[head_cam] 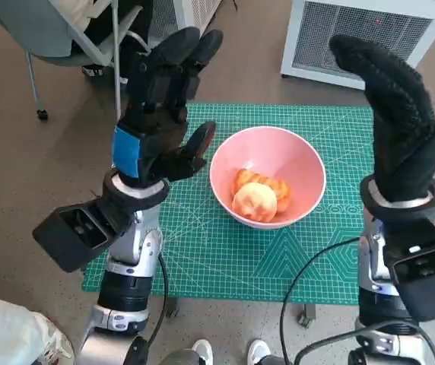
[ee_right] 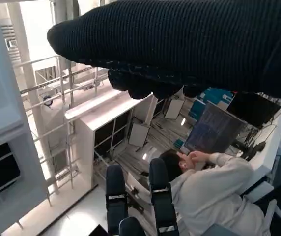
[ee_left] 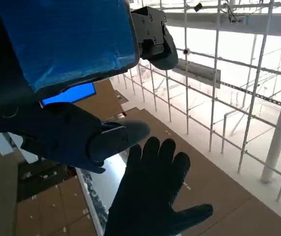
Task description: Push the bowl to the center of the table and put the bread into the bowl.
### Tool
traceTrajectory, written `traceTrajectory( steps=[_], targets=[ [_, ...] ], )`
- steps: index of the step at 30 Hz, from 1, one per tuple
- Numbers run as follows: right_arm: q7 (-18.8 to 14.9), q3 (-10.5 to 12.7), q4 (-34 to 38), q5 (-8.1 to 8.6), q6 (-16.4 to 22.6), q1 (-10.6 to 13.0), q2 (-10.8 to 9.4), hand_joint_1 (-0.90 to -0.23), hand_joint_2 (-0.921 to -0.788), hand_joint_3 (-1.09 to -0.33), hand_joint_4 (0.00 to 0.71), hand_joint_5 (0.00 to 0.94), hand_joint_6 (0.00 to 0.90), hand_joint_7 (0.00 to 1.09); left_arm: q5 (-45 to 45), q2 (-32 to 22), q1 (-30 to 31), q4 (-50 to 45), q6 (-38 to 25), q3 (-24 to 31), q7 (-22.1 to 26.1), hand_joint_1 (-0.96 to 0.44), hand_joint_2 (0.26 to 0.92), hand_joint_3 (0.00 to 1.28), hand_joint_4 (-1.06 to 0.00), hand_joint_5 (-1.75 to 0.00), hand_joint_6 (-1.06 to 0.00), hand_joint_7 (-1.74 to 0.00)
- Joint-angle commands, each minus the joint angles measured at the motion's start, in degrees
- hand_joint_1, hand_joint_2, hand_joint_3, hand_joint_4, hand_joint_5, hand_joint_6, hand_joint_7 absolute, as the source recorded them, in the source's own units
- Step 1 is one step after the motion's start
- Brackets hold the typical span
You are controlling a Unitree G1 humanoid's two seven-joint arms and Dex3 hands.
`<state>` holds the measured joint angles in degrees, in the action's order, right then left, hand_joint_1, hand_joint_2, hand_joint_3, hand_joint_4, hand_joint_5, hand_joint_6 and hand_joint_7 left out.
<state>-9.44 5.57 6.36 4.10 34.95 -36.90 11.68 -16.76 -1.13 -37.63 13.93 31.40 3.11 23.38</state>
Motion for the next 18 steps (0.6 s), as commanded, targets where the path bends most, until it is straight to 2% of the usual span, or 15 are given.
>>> traceTrajectory(
  steps=[1, 18],
  targets=[
    [0.33, -0.24, -0.27, -0.88, -0.07, 1.57, -0.18, -0.585, -0.921, -0.721, 0.301, 0.004, 0.024, 0.70, 0.98, -0.07, 1.06, -0.82, 0.77, -0.22, -0.33, -0.24, 0.789, 0.70, 0.00, -0.56, 0.00, -0.71],
    [0.26, -0.27, 0.34, -0.73, 0.45, 2.16, -0.57, -0.583, -0.921, -0.722, 0.291, 0.000, 0.013, 0.71, 0.88, 0.00, 2.14, -1.71, 0.42, -0.02, -0.80, -0.24, 0.773, 0.74, 0.00, -0.54, 0.00, -0.70]
  ],
)
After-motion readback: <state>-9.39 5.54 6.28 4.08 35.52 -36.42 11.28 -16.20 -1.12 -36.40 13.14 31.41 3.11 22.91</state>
